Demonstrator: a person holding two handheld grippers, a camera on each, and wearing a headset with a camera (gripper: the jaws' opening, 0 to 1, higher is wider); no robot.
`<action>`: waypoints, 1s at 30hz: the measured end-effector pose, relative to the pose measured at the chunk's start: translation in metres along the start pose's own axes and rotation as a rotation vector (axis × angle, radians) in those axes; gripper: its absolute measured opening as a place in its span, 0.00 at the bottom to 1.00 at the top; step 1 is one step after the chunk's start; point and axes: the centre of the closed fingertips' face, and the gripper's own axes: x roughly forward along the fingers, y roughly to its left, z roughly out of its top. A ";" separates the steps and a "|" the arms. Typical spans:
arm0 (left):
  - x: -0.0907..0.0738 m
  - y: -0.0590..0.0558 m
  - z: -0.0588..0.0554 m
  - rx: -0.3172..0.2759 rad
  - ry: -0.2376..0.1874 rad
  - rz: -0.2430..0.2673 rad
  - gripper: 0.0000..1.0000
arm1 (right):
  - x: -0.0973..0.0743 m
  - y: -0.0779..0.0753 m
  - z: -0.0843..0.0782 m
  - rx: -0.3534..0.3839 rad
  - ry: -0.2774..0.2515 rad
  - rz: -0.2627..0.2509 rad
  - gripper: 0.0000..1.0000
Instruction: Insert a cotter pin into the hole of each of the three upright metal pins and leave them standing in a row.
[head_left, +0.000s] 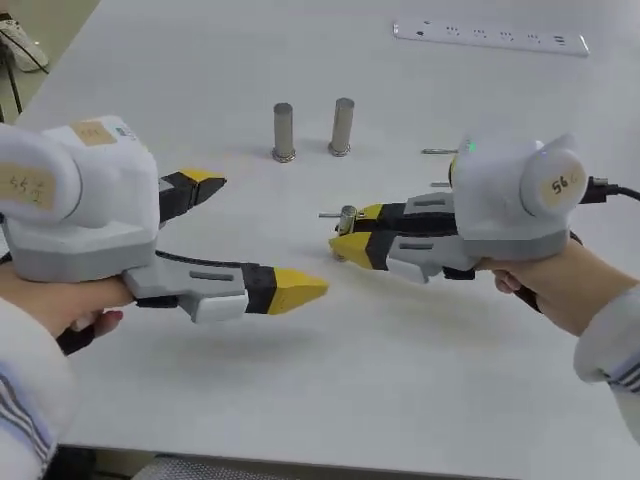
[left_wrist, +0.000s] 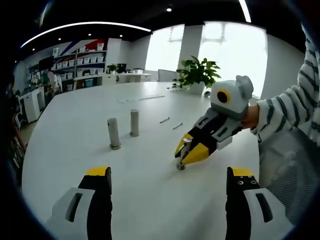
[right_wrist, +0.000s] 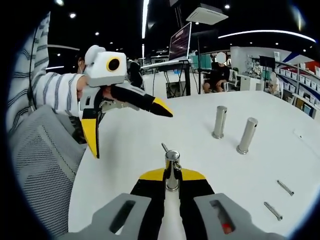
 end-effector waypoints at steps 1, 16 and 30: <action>0.000 -0.002 -0.001 -0.003 0.001 -0.005 0.94 | 0.000 -0.001 0.001 -0.002 0.000 -0.003 0.04; 0.007 -0.012 -0.008 -0.022 0.036 -0.029 0.94 | -0.007 -0.032 0.004 0.000 -0.003 -0.077 0.04; 0.007 -0.012 -0.008 -0.034 0.031 -0.026 0.95 | -0.004 -0.035 0.000 0.036 -0.019 -0.131 0.04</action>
